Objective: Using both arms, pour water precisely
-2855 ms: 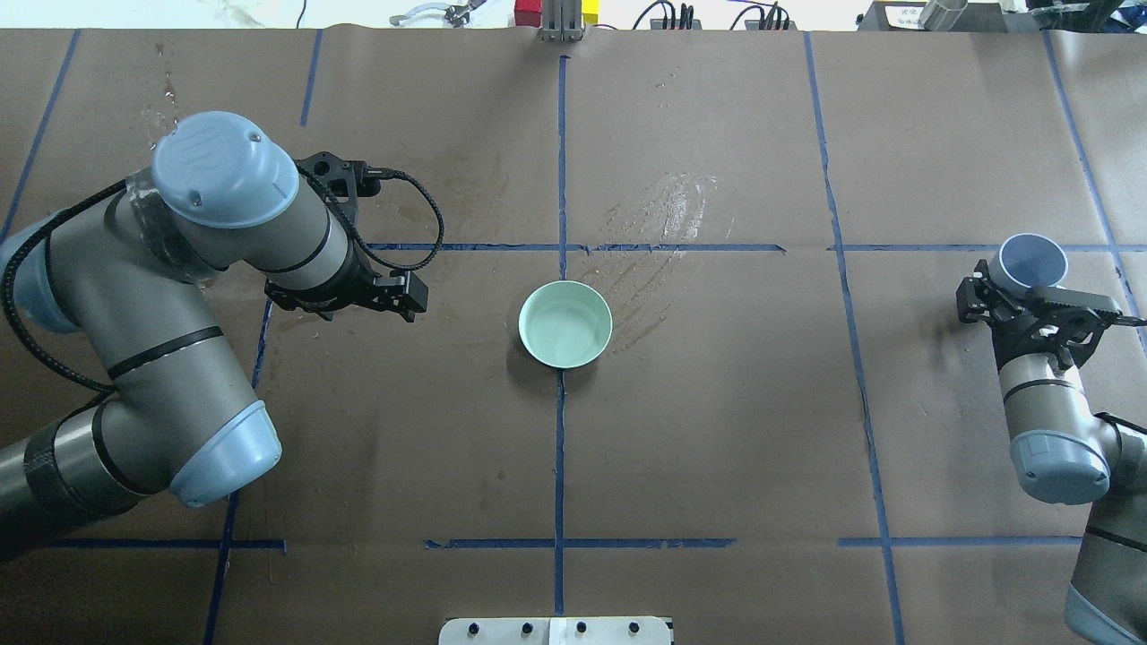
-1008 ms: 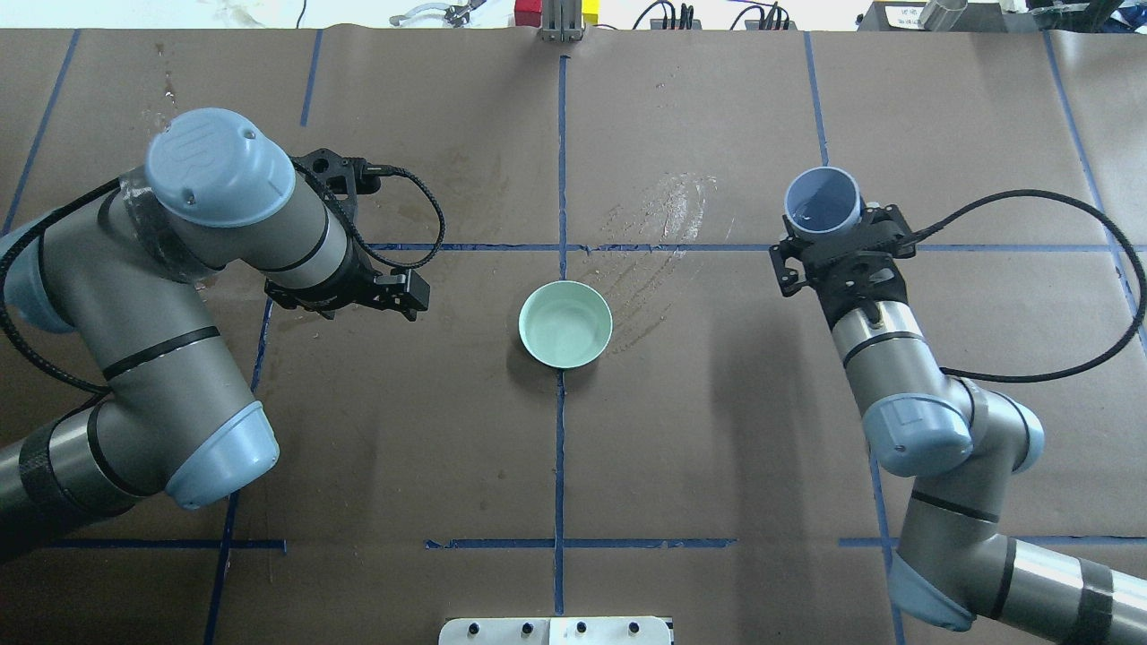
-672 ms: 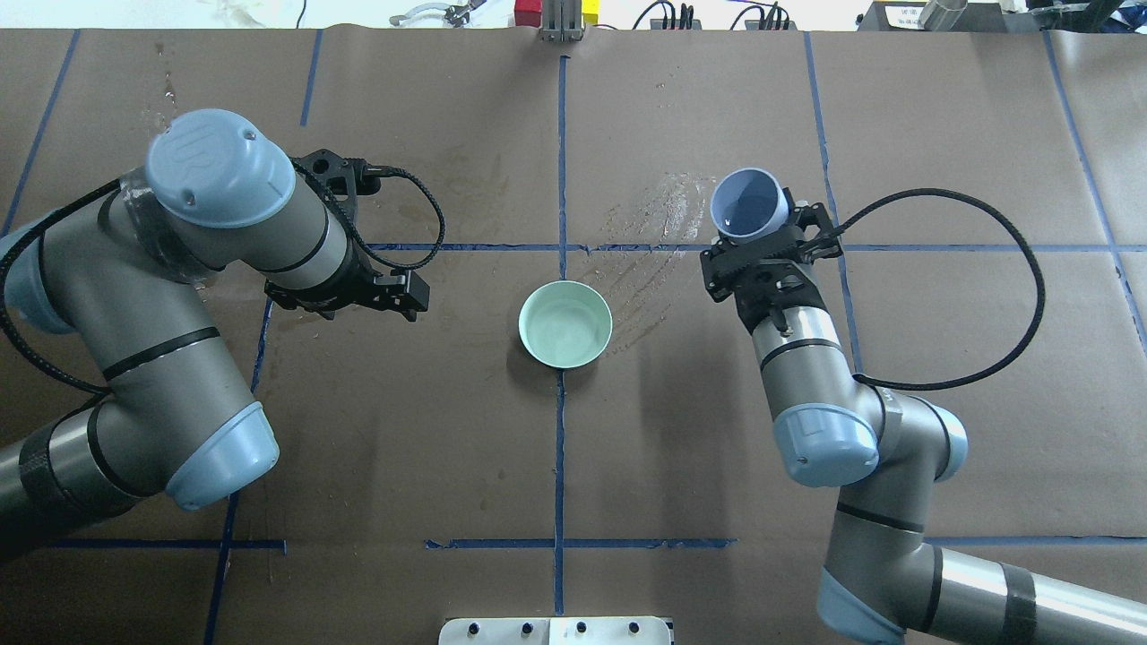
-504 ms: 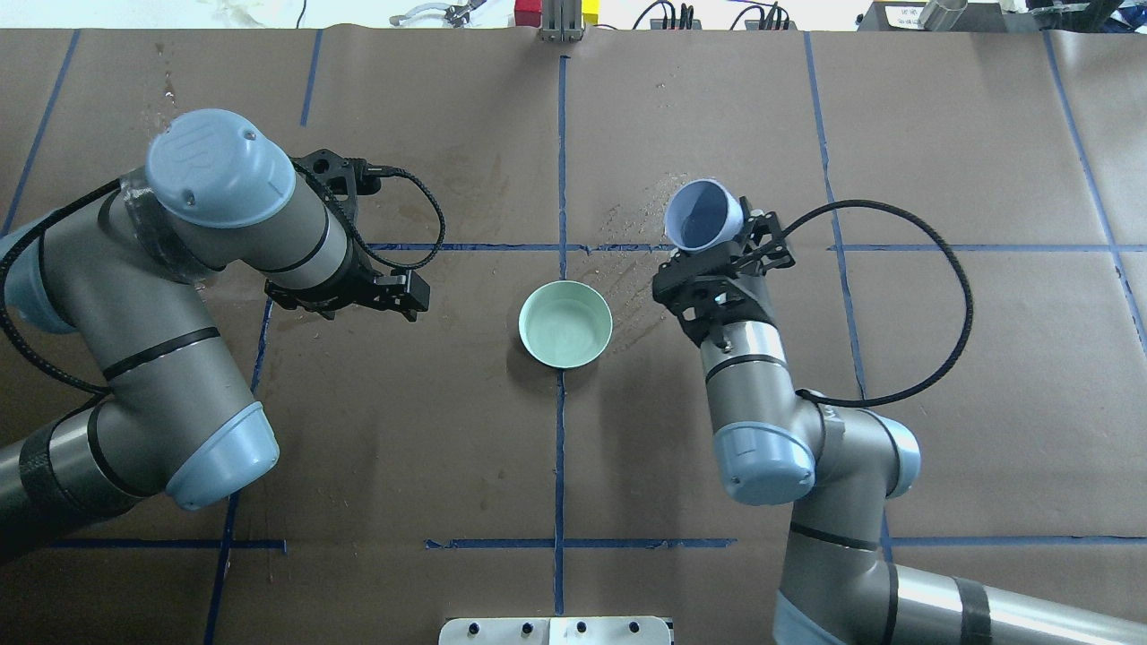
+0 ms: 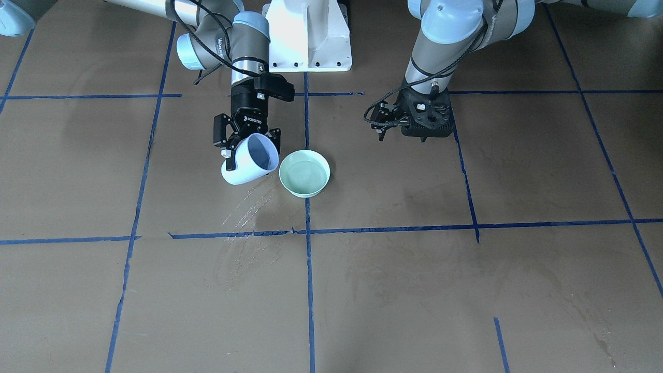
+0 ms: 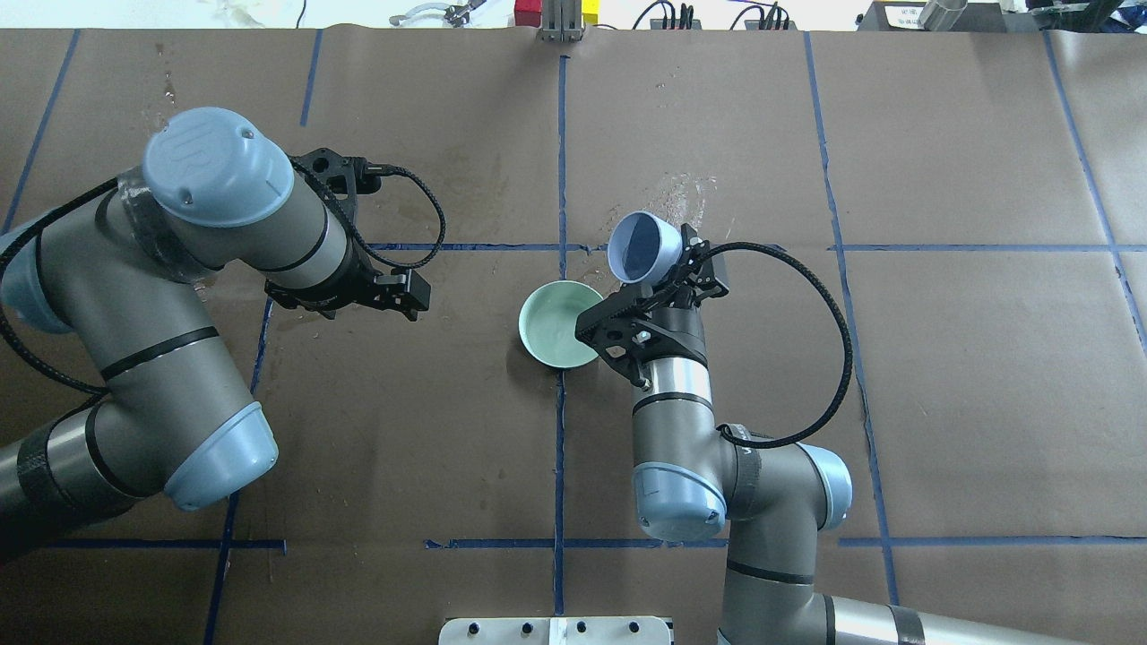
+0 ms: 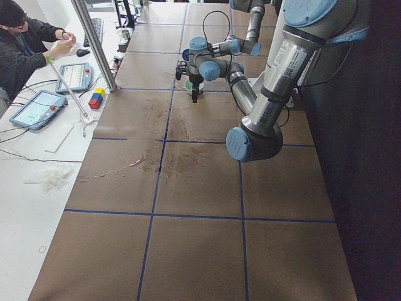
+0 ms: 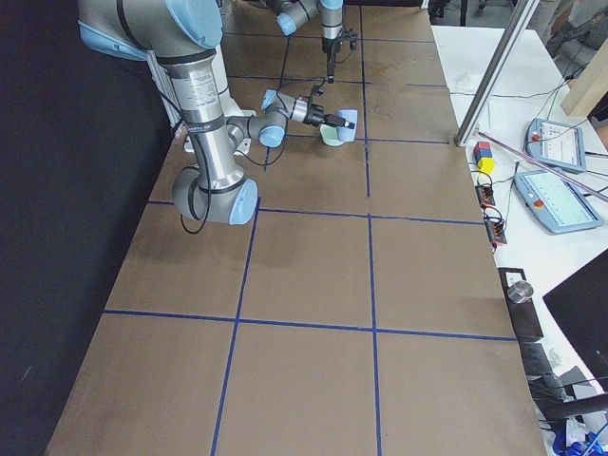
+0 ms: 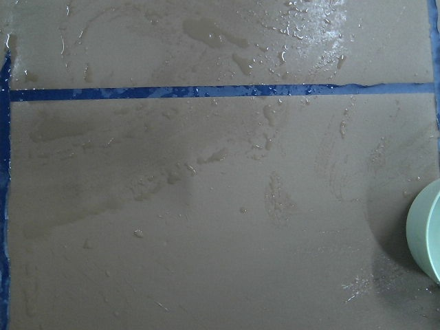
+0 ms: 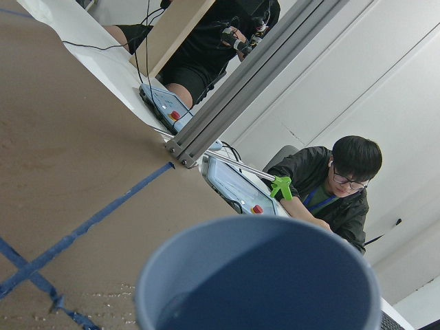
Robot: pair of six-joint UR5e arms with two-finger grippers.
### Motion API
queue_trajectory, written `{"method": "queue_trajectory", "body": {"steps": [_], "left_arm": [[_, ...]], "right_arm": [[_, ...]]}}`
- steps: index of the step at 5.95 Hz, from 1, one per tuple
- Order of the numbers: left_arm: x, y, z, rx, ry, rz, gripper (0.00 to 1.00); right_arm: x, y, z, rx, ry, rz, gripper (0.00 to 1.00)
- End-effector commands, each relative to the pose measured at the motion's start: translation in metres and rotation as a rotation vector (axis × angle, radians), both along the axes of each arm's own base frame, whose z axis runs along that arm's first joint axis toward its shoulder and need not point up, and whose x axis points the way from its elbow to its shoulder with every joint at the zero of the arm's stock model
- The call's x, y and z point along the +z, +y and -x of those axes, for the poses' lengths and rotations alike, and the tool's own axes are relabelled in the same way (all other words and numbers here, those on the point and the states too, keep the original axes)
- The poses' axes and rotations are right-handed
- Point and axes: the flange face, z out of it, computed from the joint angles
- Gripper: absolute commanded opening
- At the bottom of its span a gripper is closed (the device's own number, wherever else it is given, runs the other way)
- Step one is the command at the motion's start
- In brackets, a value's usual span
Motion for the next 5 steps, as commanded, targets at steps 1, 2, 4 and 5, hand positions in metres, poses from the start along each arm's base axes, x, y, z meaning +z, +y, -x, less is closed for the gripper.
{"method": "queue_trajectory", "body": {"steps": [1,2,4,5], "left_arm": [[0.0,0.0,0.0,0.001,0.001,-0.002,1.0],[0.0,0.0,0.0,0.001,0.001,-0.002,1.0],[0.0,0.0,0.0,0.001,0.001,-0.002,1.0],[0.0,0.0,0.0,0.001,0.001,-0.002,1.0]], "right_arm": [[0.009,0.0,0.016,0.018,0.096,0.001,0.0],[0.001,0.0,0.021,0.022,0.159,0.002,0.0],[-0.003,0.004,0.023,0.018,0.303,-0.036,0.0],[-0.001,0.007,0.025,0.02,0.338,-0.04,0.0]]}}
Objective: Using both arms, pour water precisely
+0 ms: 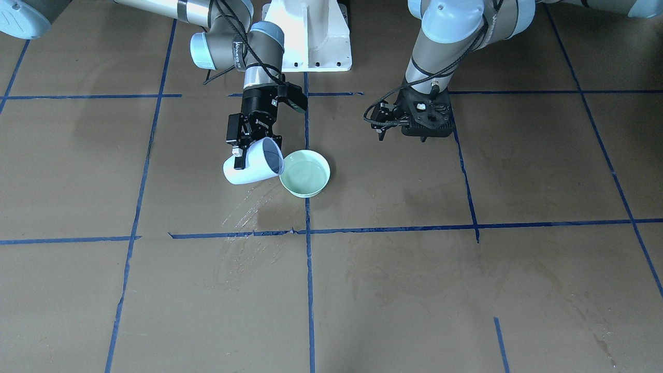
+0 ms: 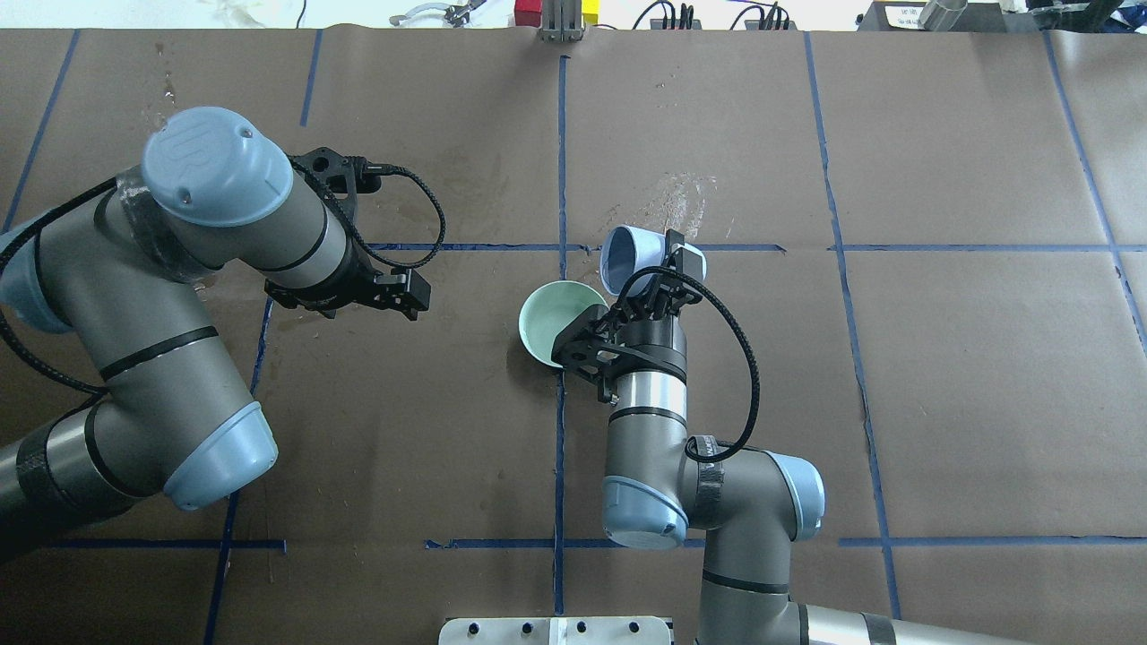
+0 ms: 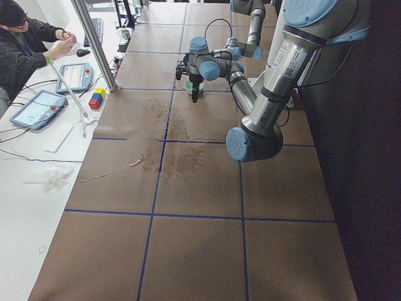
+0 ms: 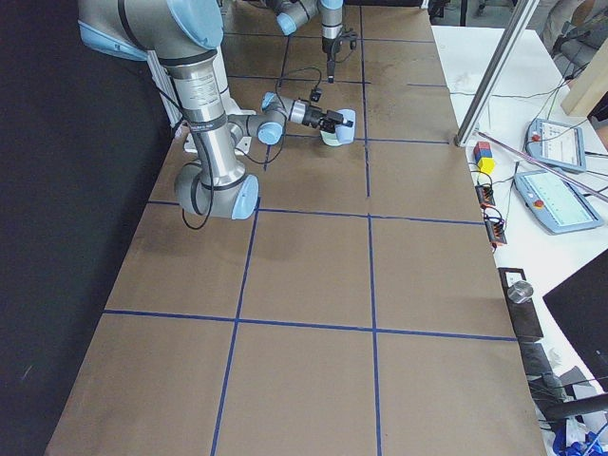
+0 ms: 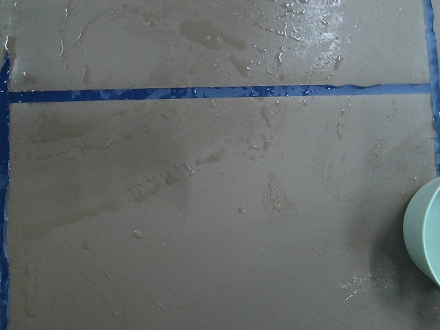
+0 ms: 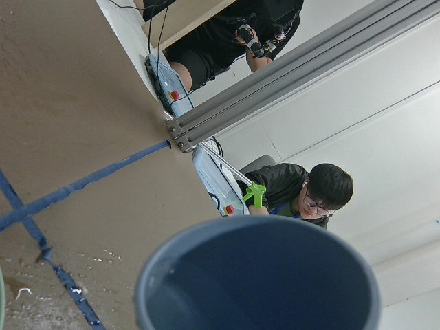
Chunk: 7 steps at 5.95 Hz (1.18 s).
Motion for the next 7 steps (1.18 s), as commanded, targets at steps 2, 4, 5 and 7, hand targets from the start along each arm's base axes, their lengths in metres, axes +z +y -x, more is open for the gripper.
{"method": "queue_trajectory", "body": {"steps": [2,4,5,7], "left_arm": [[0.0,0.0,0.0,0.0,0.0,0.0,1.0],[0.0009,0.0001,0.0001,0.0,-0.001,0.001,1.0],[0.0009,0.0001,0.0001,0.0,-0.001,0.001,1.0],[0.0003,0.0004,0.0005,0.0,0.0,0.0,1.0]], "right_arm": [[0.0003,0.003,0.0028,-0.007,0.104,-0.011,0.0],[-0.0008,0.0026,0.0016,-0.002,0.148,-0.024,0.0],[-0.0008,0.0026,0.0016,-0.003,0.149,-0.024,0.0],[-0.003,0.0025,0.0007,0.0,0.168,-0.032,0.0]]}}
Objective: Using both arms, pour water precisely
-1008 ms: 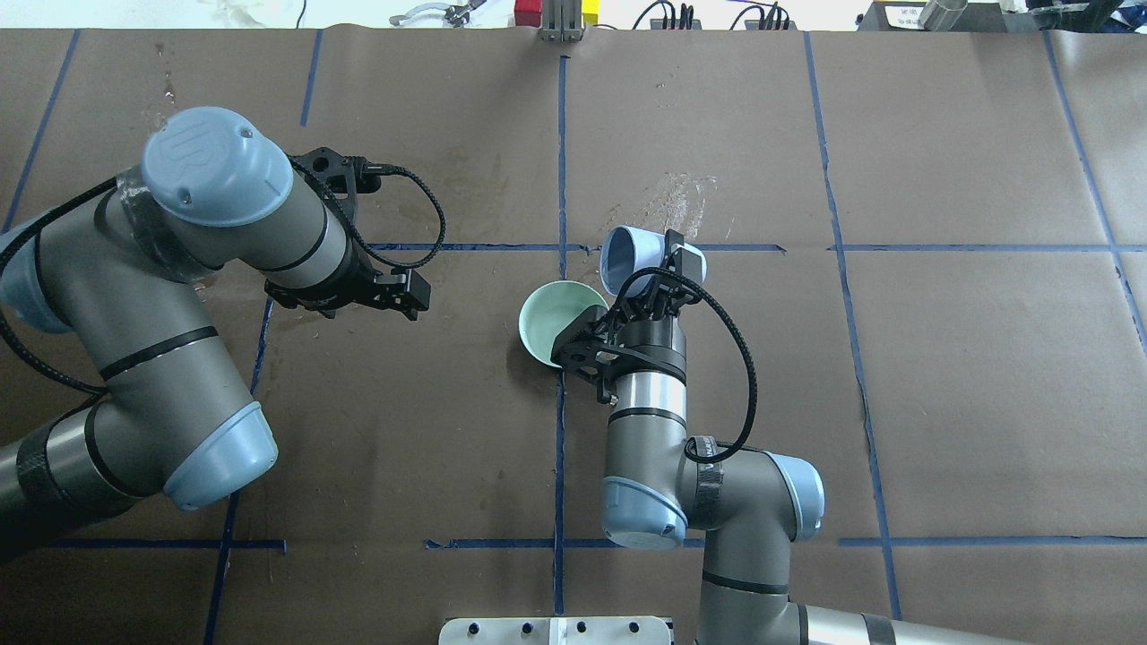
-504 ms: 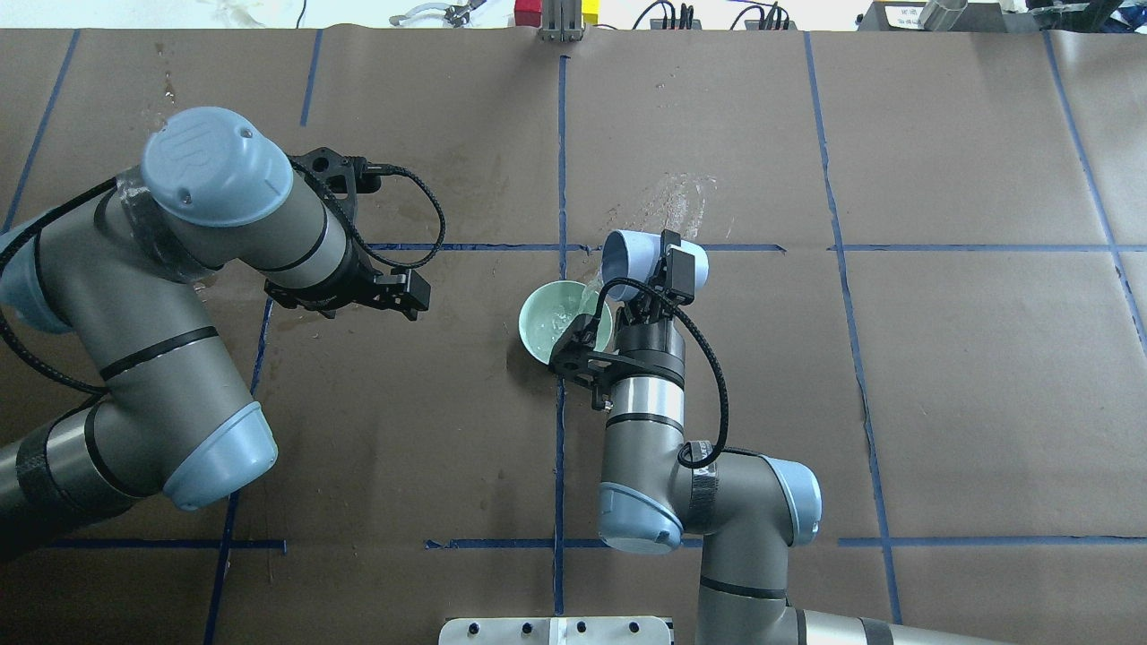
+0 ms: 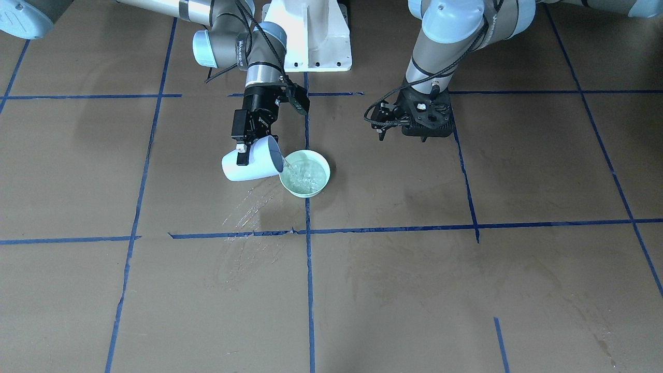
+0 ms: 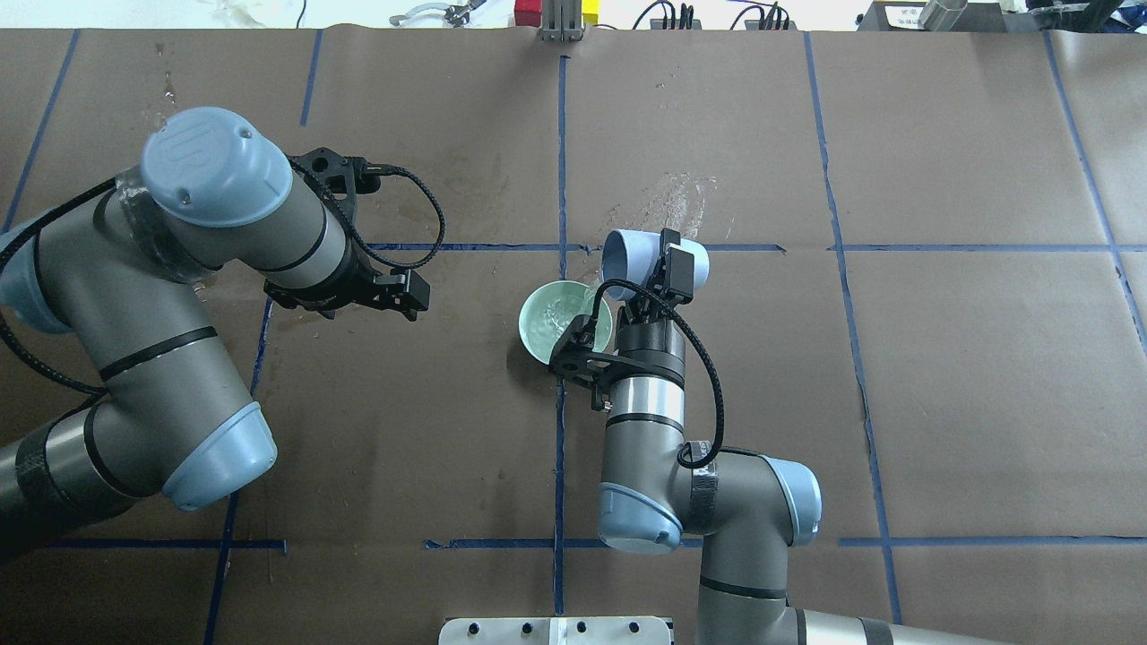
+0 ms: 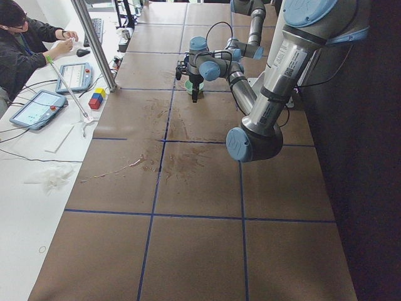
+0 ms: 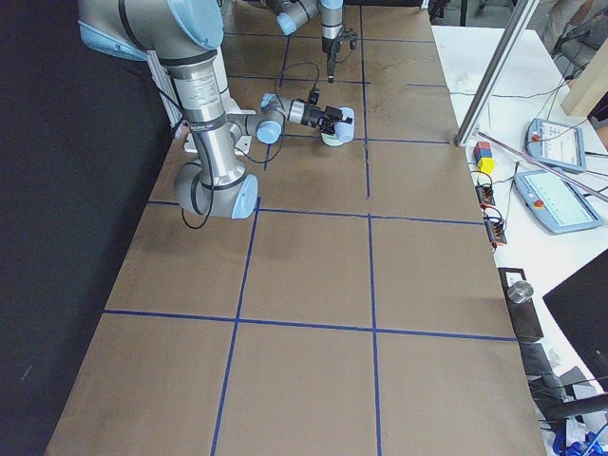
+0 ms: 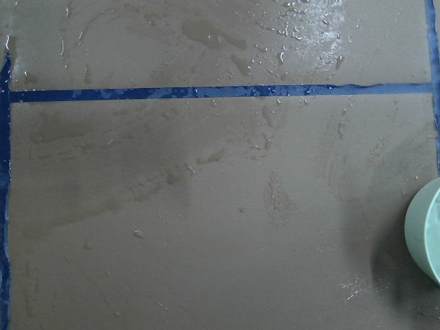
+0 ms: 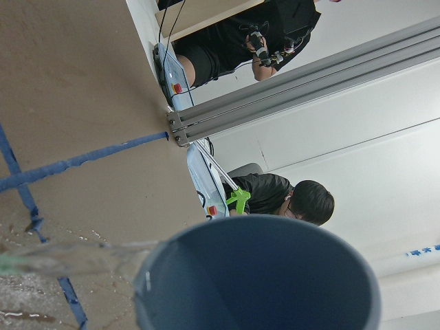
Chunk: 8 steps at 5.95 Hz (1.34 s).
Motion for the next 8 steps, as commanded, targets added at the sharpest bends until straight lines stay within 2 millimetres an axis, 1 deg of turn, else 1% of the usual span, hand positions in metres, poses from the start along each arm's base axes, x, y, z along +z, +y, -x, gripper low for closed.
{"method": "queue_trajectory", "body": {"steps": [1,7,8], "left_arm": [[0.0,0.0,0.0,0.0,0.0,0.0,1.0],[0.0,0.0,0.0,0.0,0.0,0.0,1.0],[0.0,0.0,0.0,0.0,0.0,0.0,1.0]], "right_arm": [[-0.002,0.0,-0.001,0.002,0.013,-0.006,0.0],[-0.001,0.001,0.0,0.0,0.015,-0.005,0.0],[-0.014,0.001,0.002,0.001,-0.009,-0.011,0.0]]}}
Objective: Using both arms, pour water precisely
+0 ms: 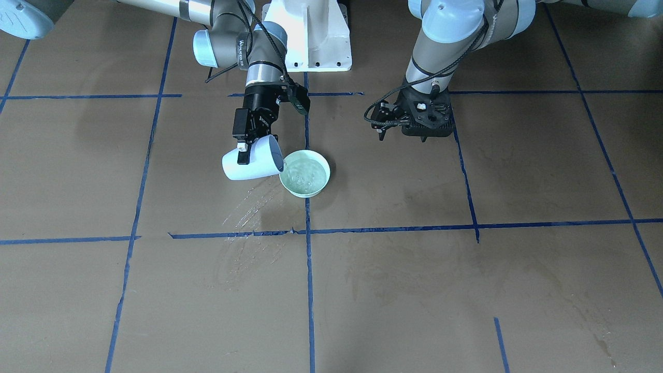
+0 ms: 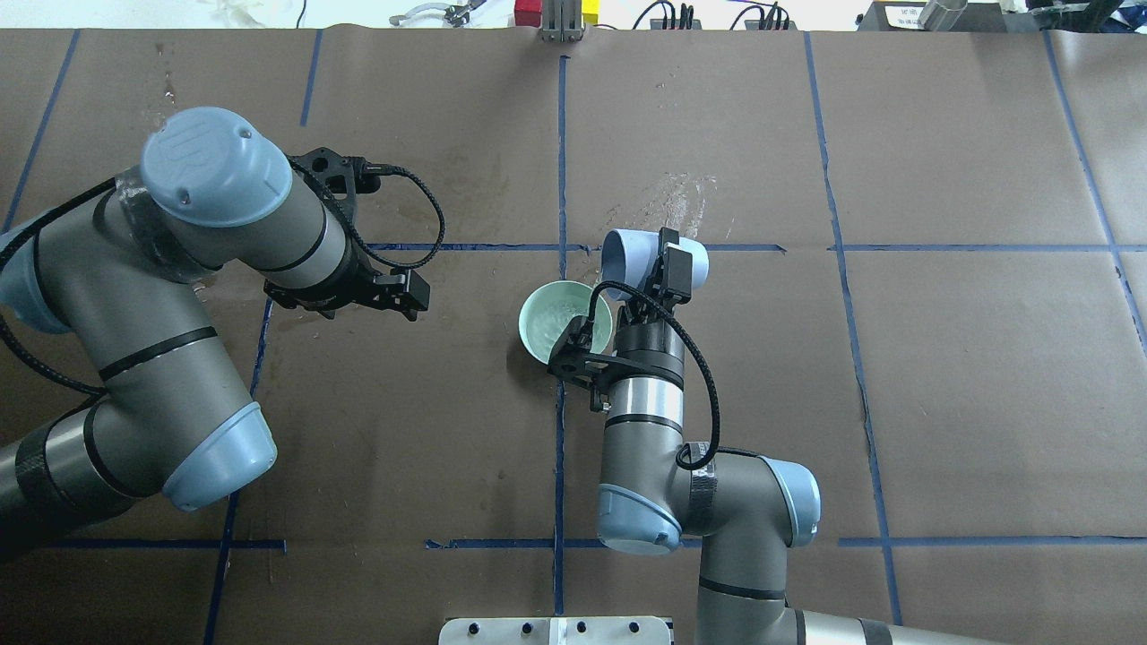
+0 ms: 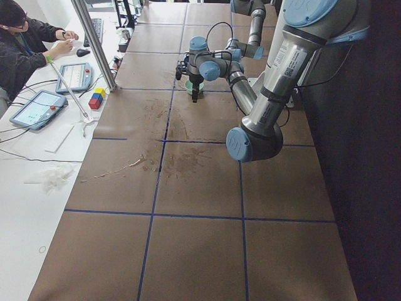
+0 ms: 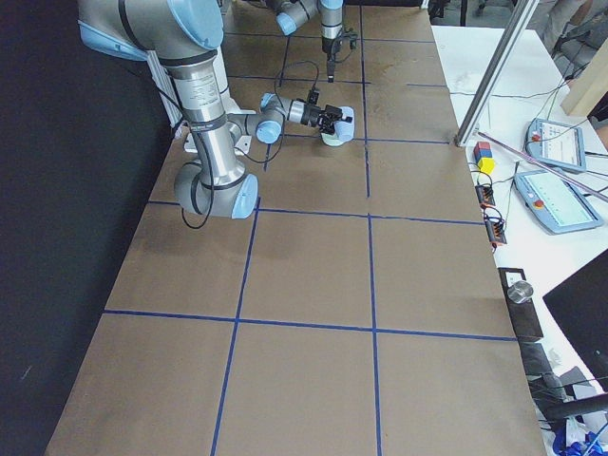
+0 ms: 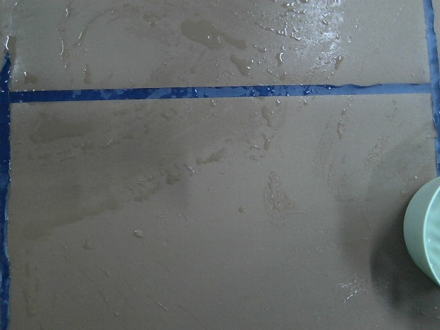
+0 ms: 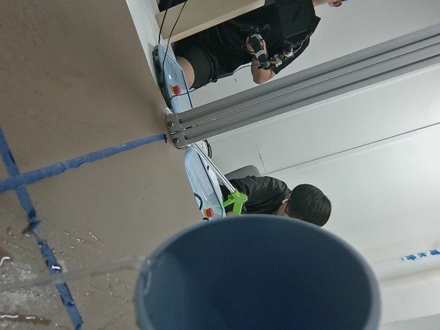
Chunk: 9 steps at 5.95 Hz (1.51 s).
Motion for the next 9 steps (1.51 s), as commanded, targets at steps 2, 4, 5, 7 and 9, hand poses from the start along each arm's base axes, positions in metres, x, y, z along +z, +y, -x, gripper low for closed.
{"method": "queue_trajectory", "body": {"steps": [2,4,5,7,9], "left_arm": [[0.0,0.0,0.0,0.0,0.0,0.0,1.0],[-0.001,0.0,0.0,0.0,0.0,0.0,1.0],[-0.002,0.0,0.0,0.0,0.002,-0.002,1.0],[-0.004,0.002,0.002,-0.003,0.008,-0.002,1.0],[-0.008,0.003,0.004,-0.002,0.014,-0.006,1.0]], "right_arm": [[-0.021,0.002,-0.004,0.0,-0.126,-0.015,0.0],[-0.035,0.001,-0.016,-0.029,-0.42,-0.017,0.0],[-0.043,0.004,-0.021,-0.034,-0.64,0.029,0.0],[-0.06,-0.003,-0.049,-0.073,-0.867,0.109,0.0],[-0.007,-0.014,-0.115,-0.025,-0.965,0.164,0.0]]}}
